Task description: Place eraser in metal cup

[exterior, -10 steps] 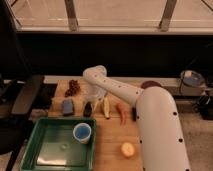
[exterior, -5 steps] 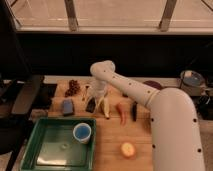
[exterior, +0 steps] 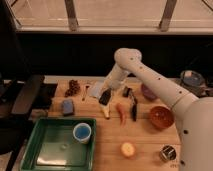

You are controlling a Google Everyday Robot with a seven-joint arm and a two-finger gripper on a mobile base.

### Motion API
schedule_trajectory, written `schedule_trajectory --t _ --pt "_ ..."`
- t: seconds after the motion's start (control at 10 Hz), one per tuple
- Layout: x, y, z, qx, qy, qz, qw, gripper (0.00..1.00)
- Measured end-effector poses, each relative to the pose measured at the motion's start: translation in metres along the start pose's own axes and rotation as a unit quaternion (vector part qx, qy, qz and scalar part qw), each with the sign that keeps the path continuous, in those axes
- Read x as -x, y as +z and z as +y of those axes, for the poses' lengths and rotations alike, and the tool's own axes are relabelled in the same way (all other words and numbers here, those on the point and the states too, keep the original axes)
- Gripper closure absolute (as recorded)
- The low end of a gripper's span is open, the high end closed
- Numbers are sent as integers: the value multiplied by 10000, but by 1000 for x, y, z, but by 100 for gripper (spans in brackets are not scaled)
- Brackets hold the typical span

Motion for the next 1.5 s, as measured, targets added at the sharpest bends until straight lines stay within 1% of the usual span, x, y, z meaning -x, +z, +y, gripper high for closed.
schedule_trajectory --t 0.1,0.2,0.4,0.5,0.6,0.8,1.5 --pt "2 -10 16 -41 101 3 9999 100" --pt "13 -28 53 -90 329 -17 9994 100" --pt "30 -42 90 -226 623 -13 9978 100" --pt "41 -50 115 -288 829 1 9961 100" --pt "56 -59 147 -312 1124 19 9932 100" --pt "71 -63 175 -313 1407 17 9896 100" --pt "72 -62 175 -316 1411 10 9895 100"
